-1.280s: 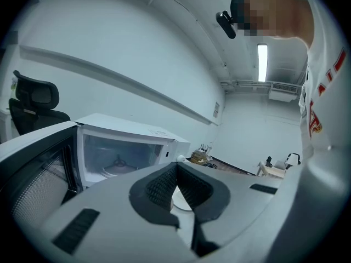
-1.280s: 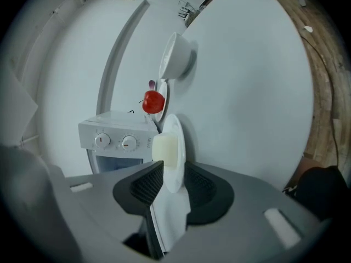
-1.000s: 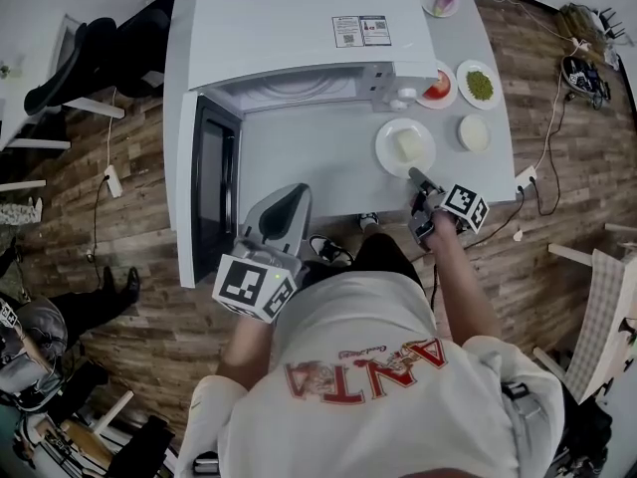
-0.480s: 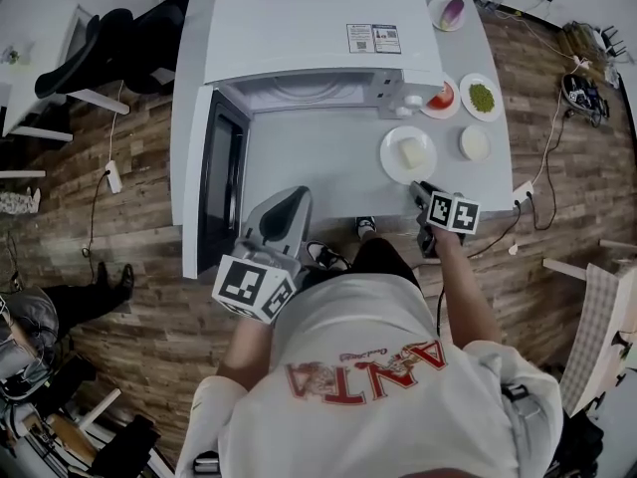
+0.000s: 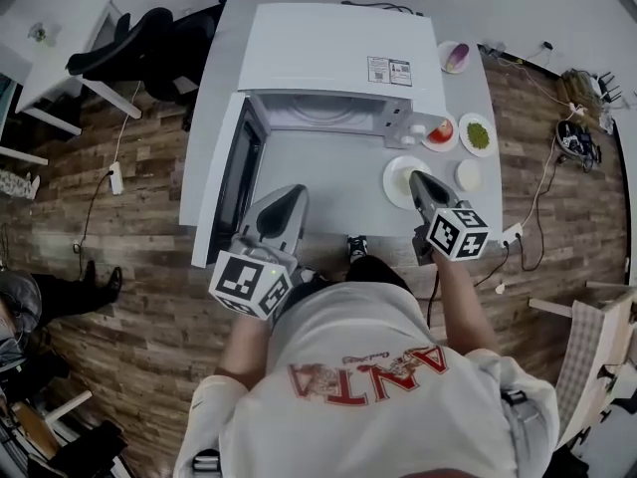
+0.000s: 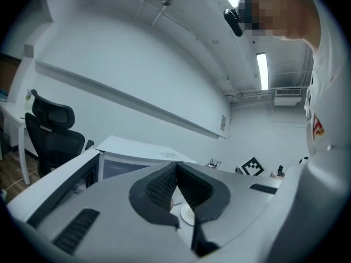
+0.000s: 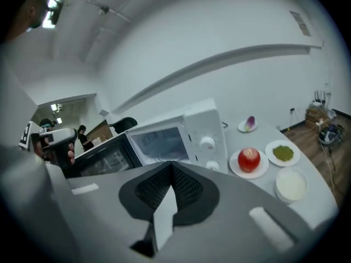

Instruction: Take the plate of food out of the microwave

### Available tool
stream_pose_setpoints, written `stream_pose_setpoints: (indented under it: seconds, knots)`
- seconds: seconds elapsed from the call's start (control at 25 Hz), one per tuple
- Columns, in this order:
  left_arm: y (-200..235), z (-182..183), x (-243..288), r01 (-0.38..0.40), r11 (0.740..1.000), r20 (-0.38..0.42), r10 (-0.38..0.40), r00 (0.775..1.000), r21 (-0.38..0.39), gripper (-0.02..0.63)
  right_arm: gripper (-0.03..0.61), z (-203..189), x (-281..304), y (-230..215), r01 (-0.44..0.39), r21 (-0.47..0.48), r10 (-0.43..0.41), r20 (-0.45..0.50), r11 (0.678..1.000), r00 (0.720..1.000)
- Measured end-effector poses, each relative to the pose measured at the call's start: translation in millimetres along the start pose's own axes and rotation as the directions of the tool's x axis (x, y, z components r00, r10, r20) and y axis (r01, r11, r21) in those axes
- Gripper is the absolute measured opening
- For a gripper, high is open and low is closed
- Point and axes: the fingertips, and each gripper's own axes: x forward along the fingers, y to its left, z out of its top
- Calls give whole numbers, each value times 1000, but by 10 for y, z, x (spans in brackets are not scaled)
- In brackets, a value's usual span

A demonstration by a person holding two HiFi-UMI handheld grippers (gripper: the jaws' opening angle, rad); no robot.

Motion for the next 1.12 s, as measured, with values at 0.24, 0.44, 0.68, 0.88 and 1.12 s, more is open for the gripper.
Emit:
stream_pose_setpoints:
  seconds: [0.24,0.44,0.68,0.88,1.12]
  knots:
    - [30,313,-88,-16,998,52,13,999,63,9,3,767,-175,609,-91,-155,116,155,984,981]
    - [8,513,-123,-8,994,62,2,998,106,9,2,1188,-382,1007,-146,-200,193,243,969,950]
    - [-83,654,-120,15,991,80,-26,996,135,9,2,1403,-586,1336,-156,-292,243,292,943,925]
    - [-113,712,-97,27,989,87,-40,995,147,9,2,1429,-632,1374,-154,-291,244,305,944,921]
    - [-77,717,-91,32,990,79,-43,996,136,9,2,1430,-571,1413,-168,-291,253,287,942,924]
